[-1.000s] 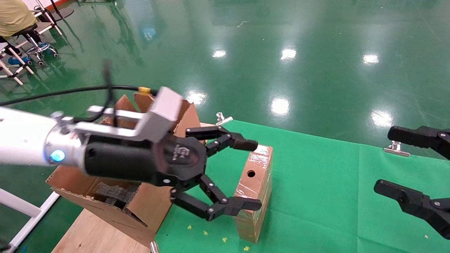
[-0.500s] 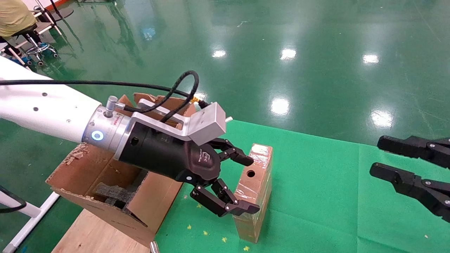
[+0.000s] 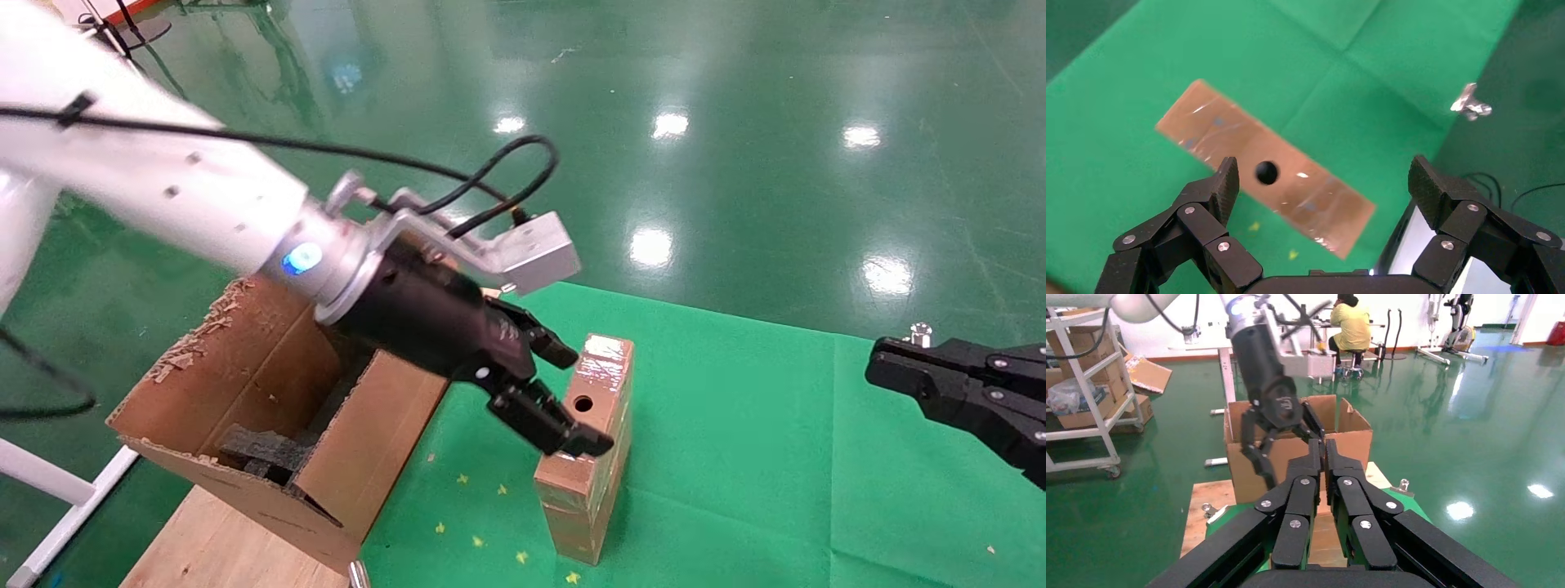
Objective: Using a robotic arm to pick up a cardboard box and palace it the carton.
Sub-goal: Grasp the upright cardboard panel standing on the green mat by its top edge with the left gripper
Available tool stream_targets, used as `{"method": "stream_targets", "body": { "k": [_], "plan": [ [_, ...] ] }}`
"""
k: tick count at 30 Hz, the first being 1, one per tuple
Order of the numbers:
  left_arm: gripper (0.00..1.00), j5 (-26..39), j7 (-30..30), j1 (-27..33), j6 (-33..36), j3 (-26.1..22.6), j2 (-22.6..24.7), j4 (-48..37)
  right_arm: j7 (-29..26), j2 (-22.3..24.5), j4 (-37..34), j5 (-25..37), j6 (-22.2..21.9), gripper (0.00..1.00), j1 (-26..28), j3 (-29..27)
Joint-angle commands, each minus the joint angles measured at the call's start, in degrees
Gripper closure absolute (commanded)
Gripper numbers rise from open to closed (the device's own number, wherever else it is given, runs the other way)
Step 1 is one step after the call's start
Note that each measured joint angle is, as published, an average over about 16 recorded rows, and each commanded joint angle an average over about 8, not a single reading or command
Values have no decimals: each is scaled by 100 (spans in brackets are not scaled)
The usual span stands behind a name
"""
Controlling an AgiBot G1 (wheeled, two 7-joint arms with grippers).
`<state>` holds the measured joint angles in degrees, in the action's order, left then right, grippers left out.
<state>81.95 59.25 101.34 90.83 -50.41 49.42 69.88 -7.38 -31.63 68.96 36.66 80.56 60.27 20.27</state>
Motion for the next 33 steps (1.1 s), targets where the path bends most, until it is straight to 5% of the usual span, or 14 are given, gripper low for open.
{"method": "stream_targets", "body": {
  "k": [1,8,18,26,27,33],
  "plan": [
    [0,212,384,294,22,-312,205,-64,0,0,0,0,0,100,0,0],
    [0,208,1200,818,-42,-1024,609,-535,0,0,0,0,-1,100,0,0],
    [0,248,1465,1018,-93,-1245,737,-727,0,0,-2,0,-2,100,-1,0],
    [0,576,2511,1415,-5,-1963,1309,-1057,0,0,-2,0,-2,100,-2,0],
    [0,574,2643,1453,1,-2064,1391,-1129,0,0,-2,0,-2,97,-2,0],
    [0,411,3129,1592,-29,-2566,1826,-1612,0,0,-2,0,-2,22,-2,0]
  ]
}}
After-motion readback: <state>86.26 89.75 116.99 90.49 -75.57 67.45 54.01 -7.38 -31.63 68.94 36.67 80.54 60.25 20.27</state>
